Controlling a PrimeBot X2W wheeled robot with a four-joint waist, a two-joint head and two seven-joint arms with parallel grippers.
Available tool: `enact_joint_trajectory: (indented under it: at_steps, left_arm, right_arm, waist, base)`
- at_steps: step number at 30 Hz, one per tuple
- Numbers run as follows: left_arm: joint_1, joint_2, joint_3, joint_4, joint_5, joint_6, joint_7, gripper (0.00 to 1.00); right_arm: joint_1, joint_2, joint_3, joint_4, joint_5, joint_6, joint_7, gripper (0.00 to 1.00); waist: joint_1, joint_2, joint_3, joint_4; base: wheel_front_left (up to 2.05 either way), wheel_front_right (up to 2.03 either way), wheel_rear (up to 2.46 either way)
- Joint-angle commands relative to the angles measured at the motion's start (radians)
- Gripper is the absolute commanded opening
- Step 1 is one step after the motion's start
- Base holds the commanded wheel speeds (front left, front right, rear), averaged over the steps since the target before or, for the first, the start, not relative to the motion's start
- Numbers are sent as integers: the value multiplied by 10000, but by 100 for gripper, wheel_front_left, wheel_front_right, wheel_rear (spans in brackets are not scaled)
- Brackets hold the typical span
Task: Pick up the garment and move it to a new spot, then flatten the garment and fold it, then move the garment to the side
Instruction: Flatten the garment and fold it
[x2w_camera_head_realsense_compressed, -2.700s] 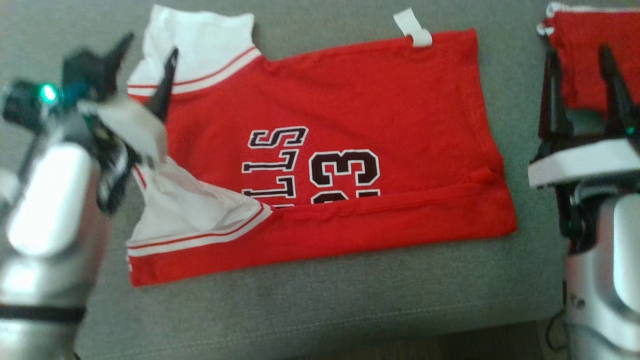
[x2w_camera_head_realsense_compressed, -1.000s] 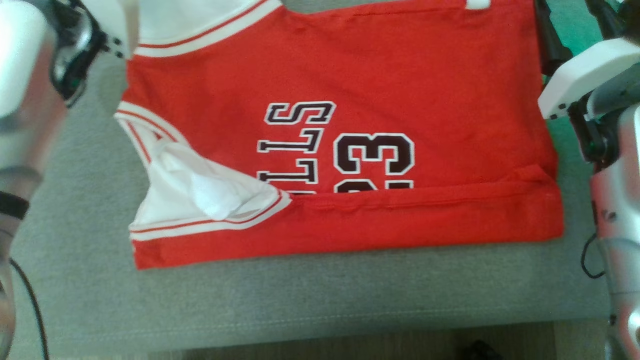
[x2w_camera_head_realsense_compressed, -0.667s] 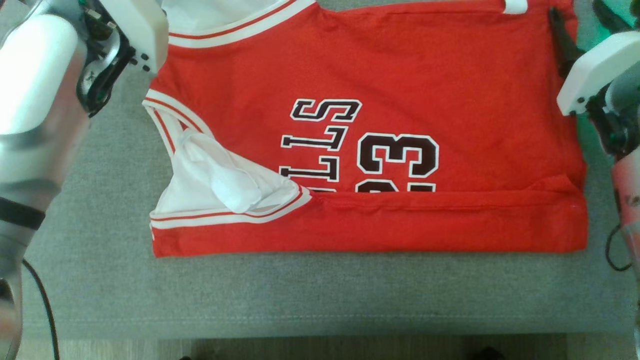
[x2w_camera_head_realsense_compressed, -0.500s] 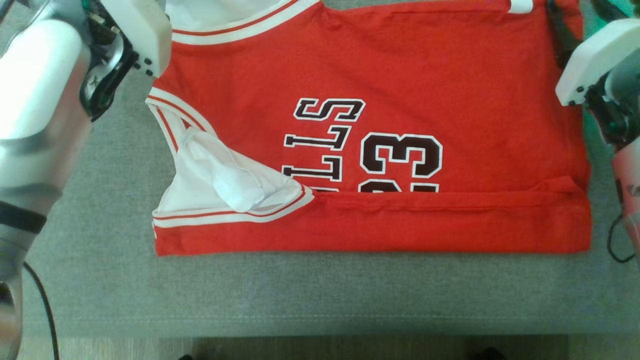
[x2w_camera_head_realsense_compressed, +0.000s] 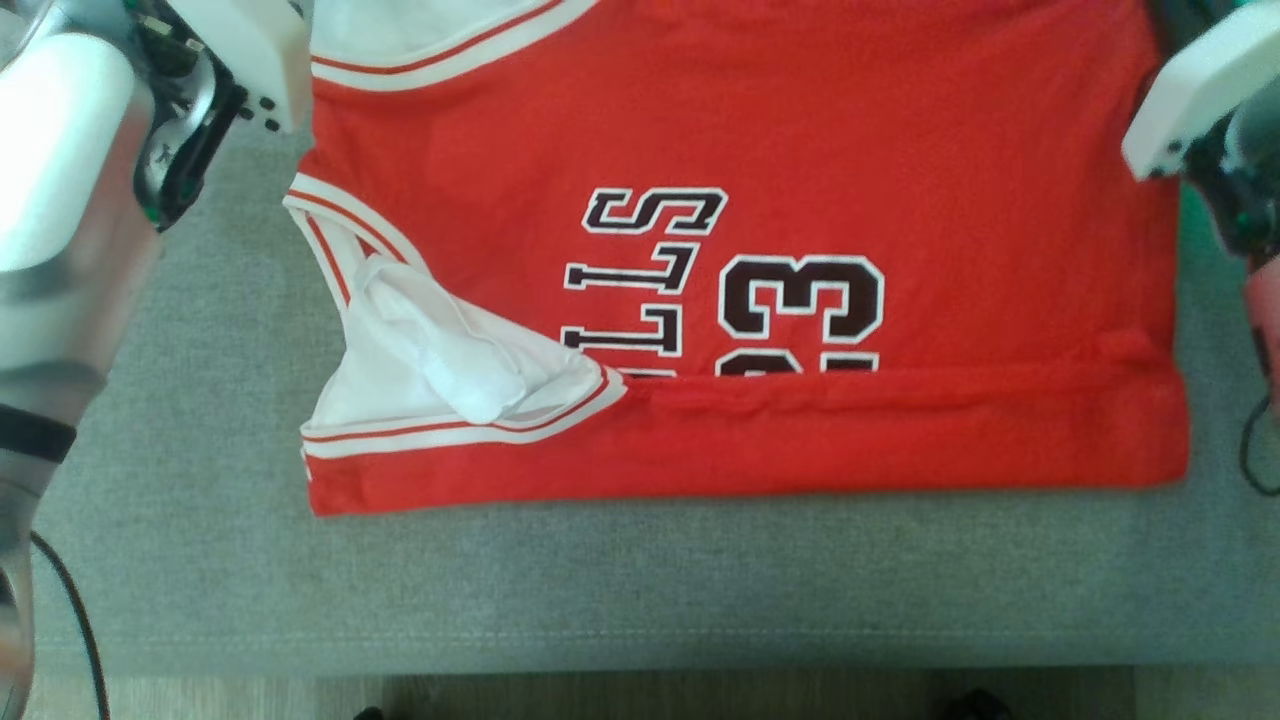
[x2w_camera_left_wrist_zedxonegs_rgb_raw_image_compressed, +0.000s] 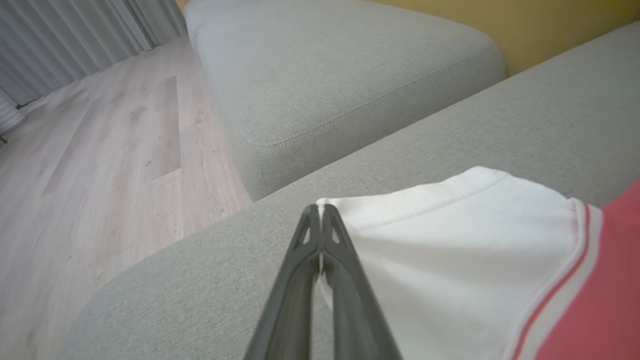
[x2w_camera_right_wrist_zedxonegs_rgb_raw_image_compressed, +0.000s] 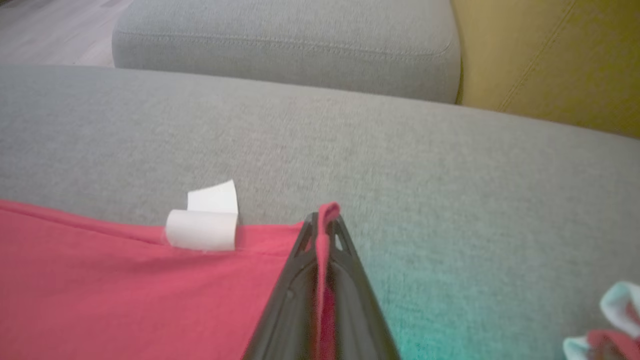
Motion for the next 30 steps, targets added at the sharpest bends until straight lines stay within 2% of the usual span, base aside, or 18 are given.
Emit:
enact_joint_trajectory:
  at_steps: [1, 9, 16, 22, 30]
  left_arm:
    - [-561, 469, 490, -54, 17, 139, -194, 0]
    - [-1362, 212, 792, 602, 57, 411, -893, 0]
    - [-1797, -197, 857, 1253, 95, 398, -1254, 0]
    - [-1658, -445, 795, 1635, 189, 264, -1452, 0]
    - [-839, -177, 775, 1238, 399, 21, -1518, 0]
  right_arm:
    - [-366, -168, -24, -178, -102, 37, -222, 0]
    - [-1498, -115, -333, 413, -466, 37, -1006, 0]
    - [-2164, 176, -606, 1034, -847, 37, -1610, 0]
    - [-2066, 345, -392, 1345, -843, 37, -2244, 0]
    - [-1288, 232, -301, 1312, -229, 37, -2822, 0]
  waist:
    - [-1, 0, 40, -2]
    - [-1, 0, 419, 16]
    - [-1, 0, 561, 49]
    - [-1, 0, 362, 54]
    - [-1, 0, -349, 46]
  base:
    - [0, 0, 0]
    - [0, 0, 0]
    - [0, 0, 0]
    - [0, 0, 0]
    - [0, 0, 0]
